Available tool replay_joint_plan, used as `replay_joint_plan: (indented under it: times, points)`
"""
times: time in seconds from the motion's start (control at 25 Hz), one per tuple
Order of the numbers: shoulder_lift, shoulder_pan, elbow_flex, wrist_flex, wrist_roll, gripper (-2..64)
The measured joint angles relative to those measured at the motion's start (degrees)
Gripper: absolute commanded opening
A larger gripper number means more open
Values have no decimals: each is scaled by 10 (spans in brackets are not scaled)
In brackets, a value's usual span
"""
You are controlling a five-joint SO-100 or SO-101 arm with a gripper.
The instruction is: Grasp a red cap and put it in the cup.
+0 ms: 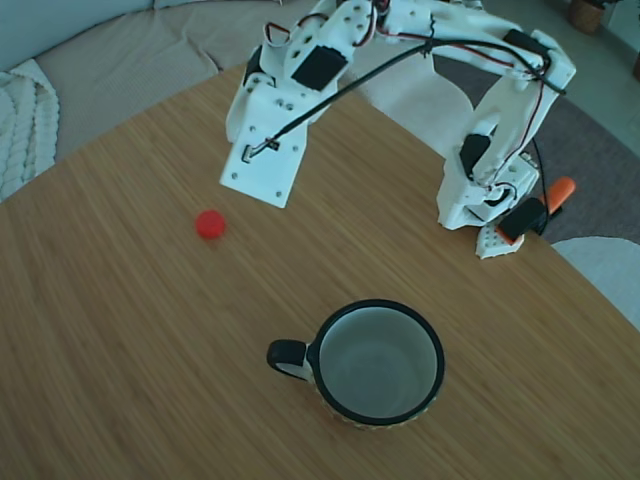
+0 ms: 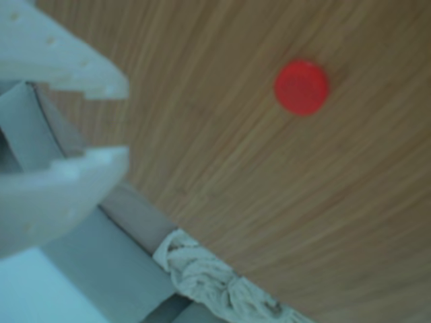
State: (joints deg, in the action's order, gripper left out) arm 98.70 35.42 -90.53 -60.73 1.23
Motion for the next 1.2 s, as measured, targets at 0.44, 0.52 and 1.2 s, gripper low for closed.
replay_joint_plan:
  times: [0.44, 0.52, 1.2]
  points:
    - [-160, 3, 131, -3, 4, 53]
    - [-186, 1, 159, -27, 8, 53]
    - [-380, 1, 431, -200, 39, 53]
